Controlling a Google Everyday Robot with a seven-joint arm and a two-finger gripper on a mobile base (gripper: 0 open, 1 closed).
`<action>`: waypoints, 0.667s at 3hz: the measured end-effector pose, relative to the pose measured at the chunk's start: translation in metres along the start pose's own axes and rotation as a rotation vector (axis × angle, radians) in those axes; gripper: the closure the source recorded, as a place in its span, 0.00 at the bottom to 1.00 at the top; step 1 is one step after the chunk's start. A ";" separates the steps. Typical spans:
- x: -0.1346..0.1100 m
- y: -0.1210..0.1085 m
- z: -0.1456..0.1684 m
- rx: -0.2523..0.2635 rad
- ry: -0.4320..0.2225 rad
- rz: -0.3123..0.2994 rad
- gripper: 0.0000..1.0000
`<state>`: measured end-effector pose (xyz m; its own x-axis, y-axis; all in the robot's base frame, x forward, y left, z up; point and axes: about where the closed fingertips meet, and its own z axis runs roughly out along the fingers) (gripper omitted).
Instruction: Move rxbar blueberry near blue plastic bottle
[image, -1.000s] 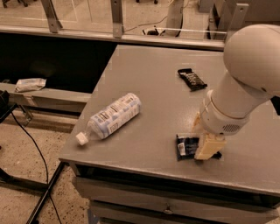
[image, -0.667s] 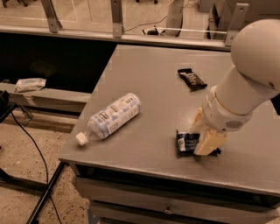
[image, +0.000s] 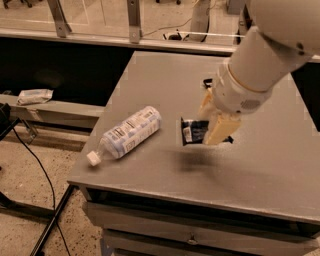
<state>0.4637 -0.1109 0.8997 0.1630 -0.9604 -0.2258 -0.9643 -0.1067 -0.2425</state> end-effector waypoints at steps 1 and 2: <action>-0.039 -0.010 0.014 -0.024 -0.012 -0.068 1.00; -0.068 -0.005 0.039 -0.069 -0.025 -0.114 1.00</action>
Offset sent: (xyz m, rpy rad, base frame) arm -0.0029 0.1148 -0.0467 -0.0153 0.0914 0.1970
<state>0.4653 -0.0350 0.8793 0.2764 -0.9345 -0.2242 -0.9512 -0.2328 -0.2024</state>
